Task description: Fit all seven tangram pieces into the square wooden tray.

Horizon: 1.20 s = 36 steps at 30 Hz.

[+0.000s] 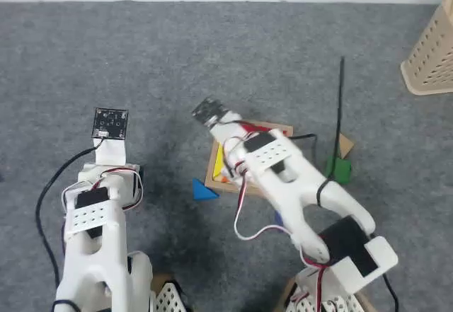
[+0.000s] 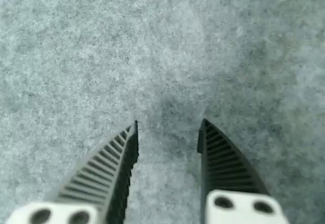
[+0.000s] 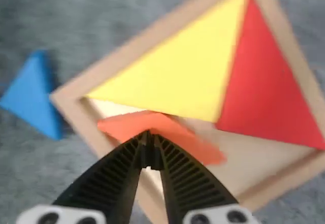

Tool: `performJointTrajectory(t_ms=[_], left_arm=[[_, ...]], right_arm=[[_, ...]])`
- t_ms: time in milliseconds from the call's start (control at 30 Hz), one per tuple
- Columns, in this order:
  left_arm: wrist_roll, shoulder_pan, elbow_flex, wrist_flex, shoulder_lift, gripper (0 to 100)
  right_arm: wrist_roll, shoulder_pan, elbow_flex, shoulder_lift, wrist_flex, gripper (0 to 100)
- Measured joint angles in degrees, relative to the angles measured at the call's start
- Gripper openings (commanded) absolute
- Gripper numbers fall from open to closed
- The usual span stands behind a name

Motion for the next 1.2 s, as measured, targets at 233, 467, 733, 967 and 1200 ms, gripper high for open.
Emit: performJointTrajectory(t_ms=[233, 467, 733, 967, 1200], left_arm=[[0.0, 0.0, 0.0, 0.0, 0.0, 18], [0.0, 0.0, 0.0, 0.0, 0.0, 18], [0.0, 0.0, 0.0, 0.0, 0.0, 18], [0.0, 0.0, 0.0, 0.0, 0.0, 18], [0.0, 0.0, 0.0, 0.0, 0.0, 18]], right_arm=[[-0.1, -5.3, -1.1, 0.0, 0.4, 0.6], [-2.7, -4.2, -7.4, -0.6, 7.4, 0.7], [-10.1, 15.1, -12.6, -7.5, 19.3, 14.5], [-11.3, 17.9, -13.0, 5.0, 18.7, 14.6], [-11.4, 18.1, -16.7, 15.0, 17.6, 6.7]])
